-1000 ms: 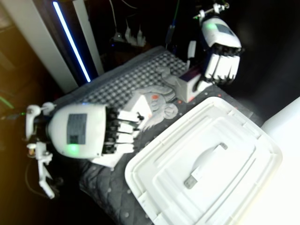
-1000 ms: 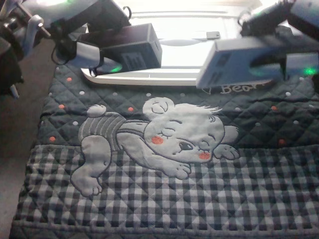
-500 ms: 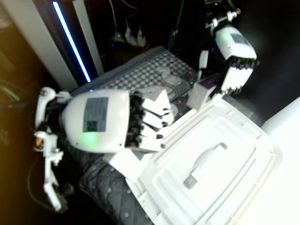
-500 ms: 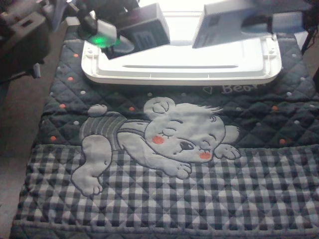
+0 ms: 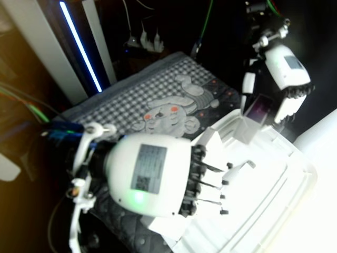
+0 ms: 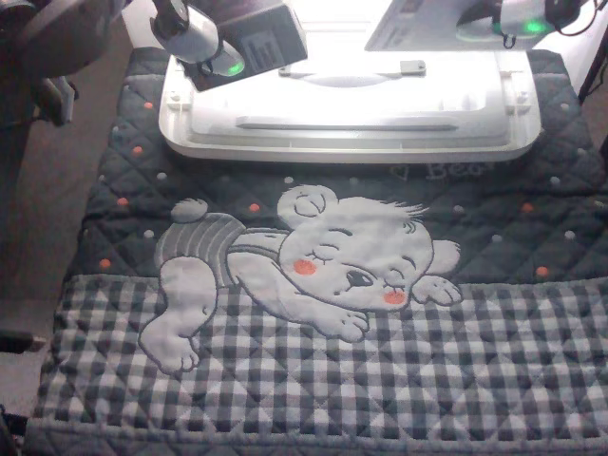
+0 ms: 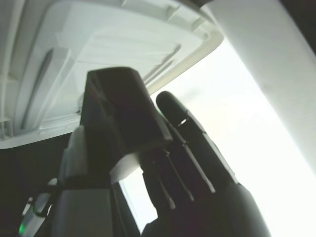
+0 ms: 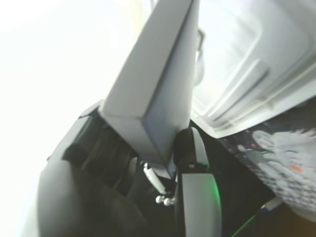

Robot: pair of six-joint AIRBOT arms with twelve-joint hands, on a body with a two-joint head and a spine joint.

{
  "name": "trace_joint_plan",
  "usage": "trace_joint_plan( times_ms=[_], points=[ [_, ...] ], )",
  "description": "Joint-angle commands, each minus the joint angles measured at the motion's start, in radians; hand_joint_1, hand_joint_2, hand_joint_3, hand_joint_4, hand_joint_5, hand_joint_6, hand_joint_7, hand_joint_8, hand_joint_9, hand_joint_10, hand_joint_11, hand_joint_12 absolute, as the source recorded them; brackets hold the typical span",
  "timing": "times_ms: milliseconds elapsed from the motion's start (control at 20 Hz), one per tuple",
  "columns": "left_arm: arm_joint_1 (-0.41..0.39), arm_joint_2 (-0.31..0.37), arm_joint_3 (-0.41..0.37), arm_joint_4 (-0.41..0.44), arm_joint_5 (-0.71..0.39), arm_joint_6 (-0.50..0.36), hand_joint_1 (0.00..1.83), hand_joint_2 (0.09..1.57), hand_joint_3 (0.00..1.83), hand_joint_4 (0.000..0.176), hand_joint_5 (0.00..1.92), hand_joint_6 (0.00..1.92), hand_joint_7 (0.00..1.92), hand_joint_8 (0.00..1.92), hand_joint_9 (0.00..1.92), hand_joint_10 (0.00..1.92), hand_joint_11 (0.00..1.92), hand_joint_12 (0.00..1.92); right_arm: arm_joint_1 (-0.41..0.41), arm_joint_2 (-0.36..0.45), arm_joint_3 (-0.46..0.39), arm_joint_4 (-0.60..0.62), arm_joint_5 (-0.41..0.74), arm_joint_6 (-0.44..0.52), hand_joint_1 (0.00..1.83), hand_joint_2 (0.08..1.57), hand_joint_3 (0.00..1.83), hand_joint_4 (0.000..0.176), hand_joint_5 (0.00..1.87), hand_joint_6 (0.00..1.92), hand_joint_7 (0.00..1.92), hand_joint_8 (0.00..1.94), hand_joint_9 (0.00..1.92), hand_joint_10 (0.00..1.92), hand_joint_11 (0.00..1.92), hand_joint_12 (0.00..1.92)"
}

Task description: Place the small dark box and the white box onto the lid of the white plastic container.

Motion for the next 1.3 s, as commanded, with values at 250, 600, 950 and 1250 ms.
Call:
trace_joint_plan(
  times_ms=[250, 600, 950, 1250],
  points=[
    [-0.016, 0.008, 0.001, -0.002, -0.099, 0.002, 1.05, 0.84, 0.0, 0.172, 0.0, 0.0, 0.0, 0.0, 0.0, 0.0, 0.04, 0.28, 0.016, 0.018, 0.012, 0.042, 0.089, -0.001, 0.92, 0.87, 0.0, 0.176, 0.0, 0.0, 0.0, 0.0, 0.0, 0.0, 0.0, 0.01],
    [0.002, 0.049, -0.064, -0.002, -0.15, 0.008, 1.02, 0.83, 0.0, 0.17, 0.0, 0.0, 0.0, 0.0, 0.0, 0.0, 0.0, 0.0, 0.016, 0.047, -0.041, -0.007, 0.095, -0.001, 0.81, 0.77, 0.0, 0.176, 0.0, 0.0, 0.0, 0.0, 0.0, 0.0, 0.0, 0.0],
    [0.034, 0.205, -0.275, 0.017, -0.354, 0.008, 0.87, 0.78, 0.0, 0.071, 0.0, 0.0, 0.0, 0.0, 0.0, 0.0, 0.0, 0.0, 0.016, 0.195, -0.177, -0.069, 0.2, -0.001, 0.71, 0.75, 0.0, 0.105, 0.0, 0.0, 0.0, 0.0, 0.0, 0.0, 0.0, 0.0],
    [0.069, 0.3, -0.41, 0.041, -0.53, 0.007, 1.11, 0.7, 0.0, 0.125, 0.05, 0.0, 0.0, 0.0, 0.0, 0.0, 0.01, 0.01, -0.024, 0.256, -0.278, -0.059, 0.364, -0.001, 0.77, 0.68, 0.0, 0.094, 0.0, 0.0, 0.0, 0.0, 0.0, 0.0, 0.04, 0.02]
  ],
)
